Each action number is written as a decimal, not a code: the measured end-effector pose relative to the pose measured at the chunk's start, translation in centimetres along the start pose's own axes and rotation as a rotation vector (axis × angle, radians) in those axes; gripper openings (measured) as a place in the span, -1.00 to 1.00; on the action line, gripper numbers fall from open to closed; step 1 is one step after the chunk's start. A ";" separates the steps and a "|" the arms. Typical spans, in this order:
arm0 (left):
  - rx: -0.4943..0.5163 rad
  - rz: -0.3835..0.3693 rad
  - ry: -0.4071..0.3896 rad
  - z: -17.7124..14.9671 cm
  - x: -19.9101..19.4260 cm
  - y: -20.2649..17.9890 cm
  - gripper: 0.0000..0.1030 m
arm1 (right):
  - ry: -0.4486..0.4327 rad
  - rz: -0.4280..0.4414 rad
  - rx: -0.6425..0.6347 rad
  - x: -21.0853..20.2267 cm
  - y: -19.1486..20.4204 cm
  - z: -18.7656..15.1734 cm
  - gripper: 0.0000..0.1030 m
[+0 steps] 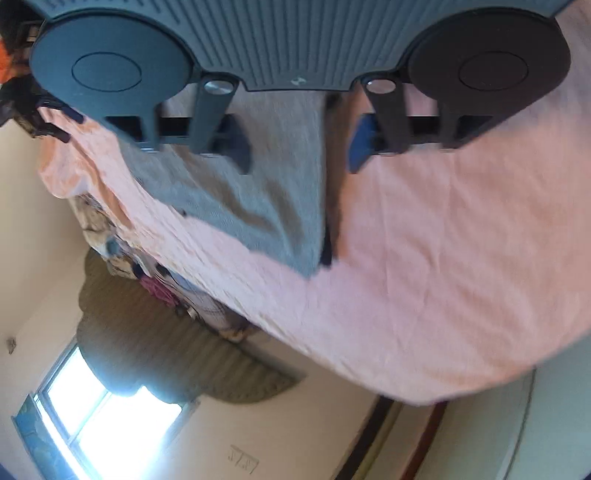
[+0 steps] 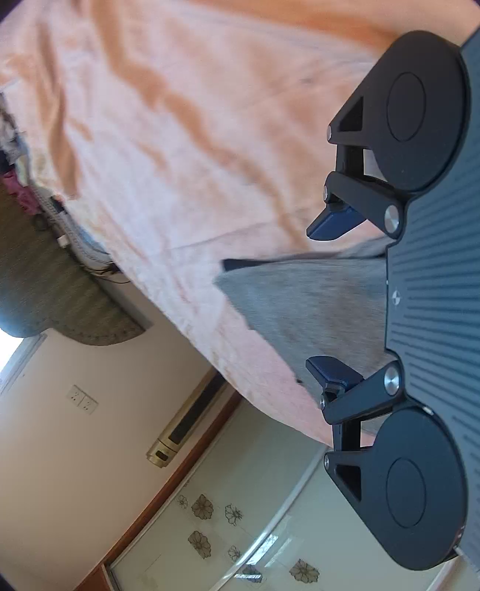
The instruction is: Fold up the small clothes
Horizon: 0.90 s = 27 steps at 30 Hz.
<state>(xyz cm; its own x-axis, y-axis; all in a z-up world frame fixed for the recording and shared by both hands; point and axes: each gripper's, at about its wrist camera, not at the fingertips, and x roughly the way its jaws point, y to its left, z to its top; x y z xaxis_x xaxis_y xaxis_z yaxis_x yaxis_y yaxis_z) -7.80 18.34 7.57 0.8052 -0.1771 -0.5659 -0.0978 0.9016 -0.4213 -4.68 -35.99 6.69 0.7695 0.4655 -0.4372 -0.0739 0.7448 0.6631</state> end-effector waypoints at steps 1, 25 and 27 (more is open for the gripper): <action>0.058 0.057 -0.057 1.2 0.9 -0.9 0.80 | 0.011 -0.015 -0.043 1.5 0.5 1.4 0.38; 0.341 0.298 0.069 7.2 23.4 -4.1 -0.93 | 0.238 -0.136 -0.246 22.5 1.1 7.9 -0.78; 0.380 0.318 0.041 6.3 22.9 -4.6 -0.93 | 0.216 -0.135 -0.238 22.6 0.8 6.9 -0.78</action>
<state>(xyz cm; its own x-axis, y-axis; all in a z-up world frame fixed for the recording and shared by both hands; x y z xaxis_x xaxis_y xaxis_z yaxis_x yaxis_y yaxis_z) 14.76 12.62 1.02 0.7458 0.1216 -0.6550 -0.1087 0.9922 0.0605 17.03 -28.18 1.59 0.6327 0.4262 -0.6466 -0.1458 0.8856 0.4410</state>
